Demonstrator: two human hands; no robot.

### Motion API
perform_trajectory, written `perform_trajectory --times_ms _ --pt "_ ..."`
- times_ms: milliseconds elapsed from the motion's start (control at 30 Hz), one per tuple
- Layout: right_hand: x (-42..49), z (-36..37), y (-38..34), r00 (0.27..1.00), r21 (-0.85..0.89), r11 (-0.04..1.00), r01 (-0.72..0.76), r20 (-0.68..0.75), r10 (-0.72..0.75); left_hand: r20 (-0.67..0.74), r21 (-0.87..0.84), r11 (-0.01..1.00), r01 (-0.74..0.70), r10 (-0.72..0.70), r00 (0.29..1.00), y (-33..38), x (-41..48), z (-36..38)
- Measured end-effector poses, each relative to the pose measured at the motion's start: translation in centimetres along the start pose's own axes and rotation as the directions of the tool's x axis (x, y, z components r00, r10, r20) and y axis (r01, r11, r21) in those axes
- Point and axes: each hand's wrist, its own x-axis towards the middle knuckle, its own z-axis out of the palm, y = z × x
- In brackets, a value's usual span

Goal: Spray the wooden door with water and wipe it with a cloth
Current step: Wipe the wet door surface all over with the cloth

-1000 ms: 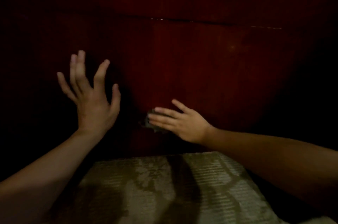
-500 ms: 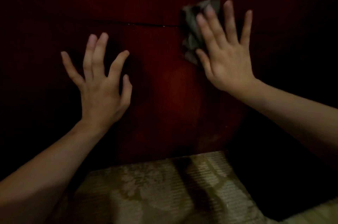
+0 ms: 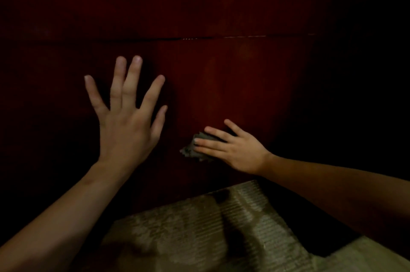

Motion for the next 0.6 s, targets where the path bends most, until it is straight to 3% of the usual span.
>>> perform_trajectory --times_ms 100,200,367,600 --pt "-1.1 -0.1 1.0 0.999 -0.013 0.999 -0.05 0.005 0.05 0.008 0.011 1.0 -0.008 0.008 1.0 0.9 0.5 0.3" --pt "-4.1 0.4 2.1 0.958 -0.002 0.958 -0.287 -0.003 0.287 -0.002 0.048 0.998 -0.028 0.028 1.0 1.9 1.5 0.2" --pt "-2.2 -0.5 1.7 0.727 0.15 0.728 -0.669 -0.073 0.683 0.03 0.077 0.989 -0.124 0.122 0.992 4.2 4.0 0.3" --pt "9.3 -10.6 8.9 0.528 0.395 0.577 -0.715 -0.237 0.816 -0.074 0.032 0.999 -0.015 0.018 0.997 4.4 7.1 0.7"
